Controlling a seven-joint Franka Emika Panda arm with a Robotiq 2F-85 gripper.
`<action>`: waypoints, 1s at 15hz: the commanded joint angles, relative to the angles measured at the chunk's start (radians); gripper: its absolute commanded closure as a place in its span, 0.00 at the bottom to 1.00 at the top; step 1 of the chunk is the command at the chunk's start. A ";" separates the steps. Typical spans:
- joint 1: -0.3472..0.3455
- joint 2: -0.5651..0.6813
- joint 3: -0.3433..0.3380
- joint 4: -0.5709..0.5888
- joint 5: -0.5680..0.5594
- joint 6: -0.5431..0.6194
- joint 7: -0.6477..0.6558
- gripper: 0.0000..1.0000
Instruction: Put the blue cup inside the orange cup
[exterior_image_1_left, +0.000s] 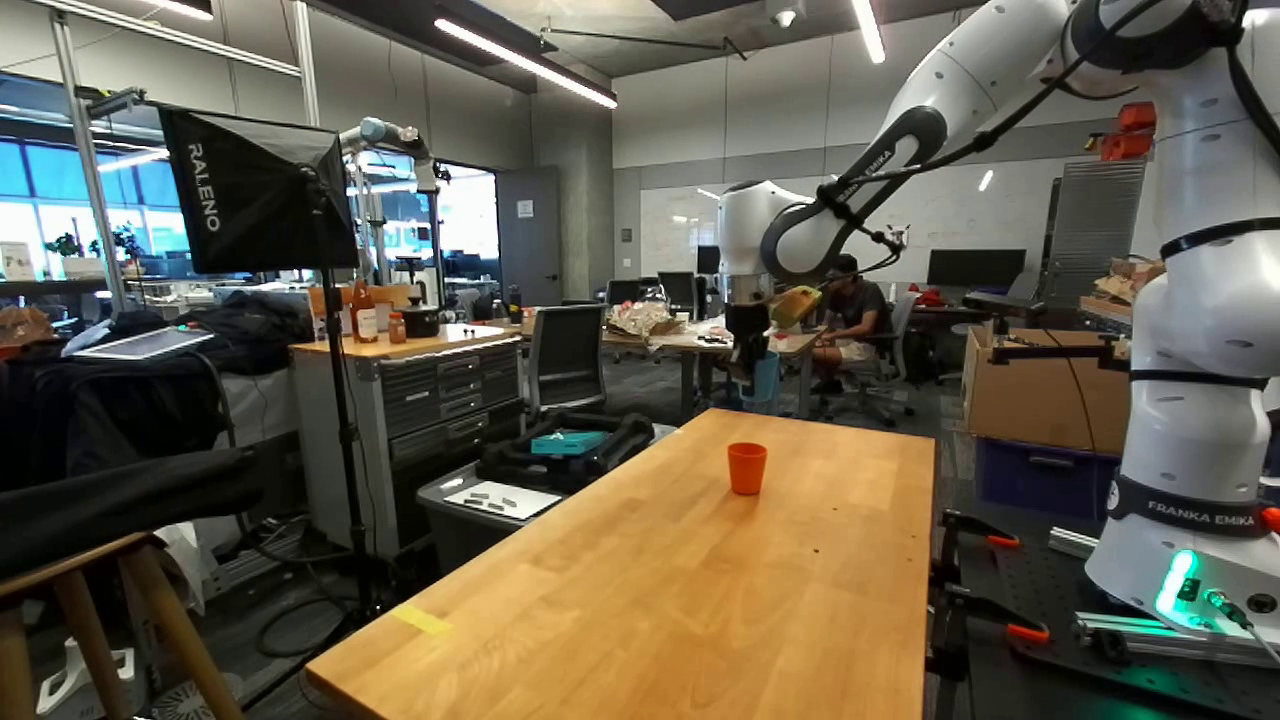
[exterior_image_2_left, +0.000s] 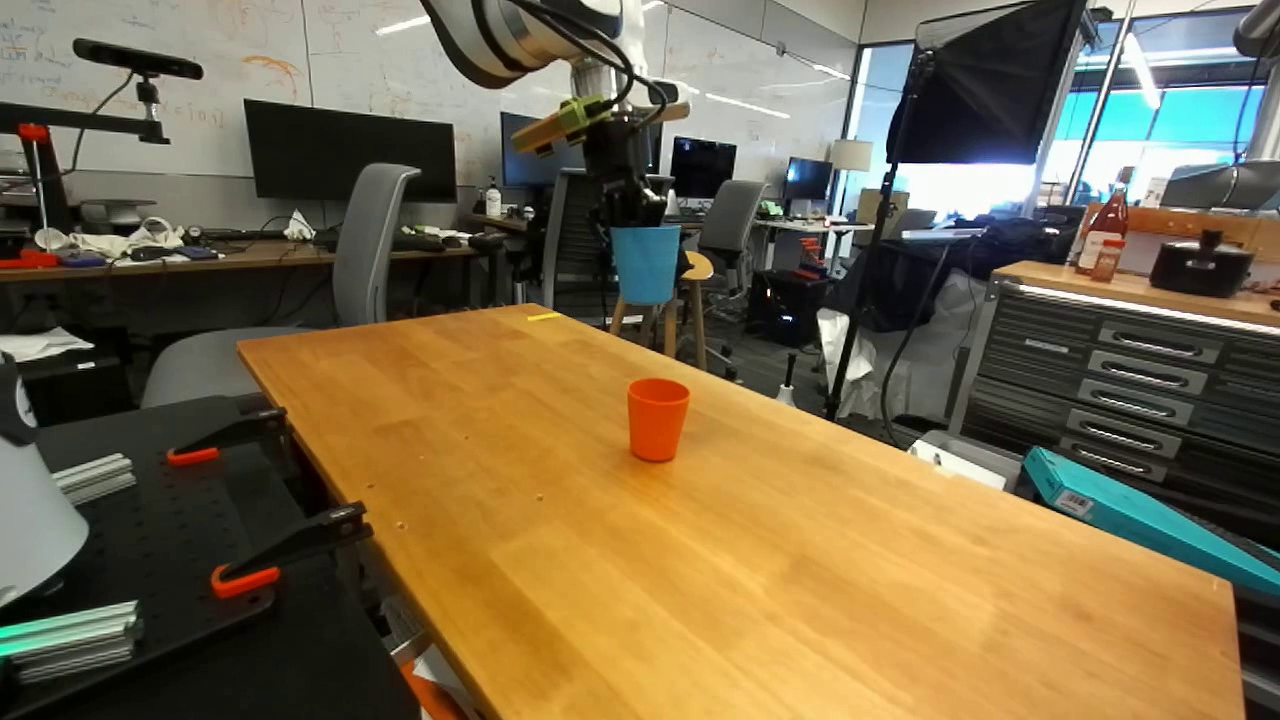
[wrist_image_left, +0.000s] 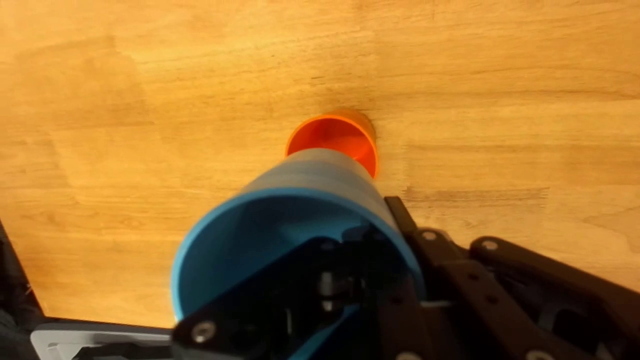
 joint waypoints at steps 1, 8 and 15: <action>-0.016 0.032 -0.006 0.031 -0.047 -0.001 0.029 0.99; -0.030 0.088 -0.023 0.018 -0.058 0.028 0.034 0.99; -0.026 0.175 -0.026 0.020 -0.023 0.122 0.028 0.99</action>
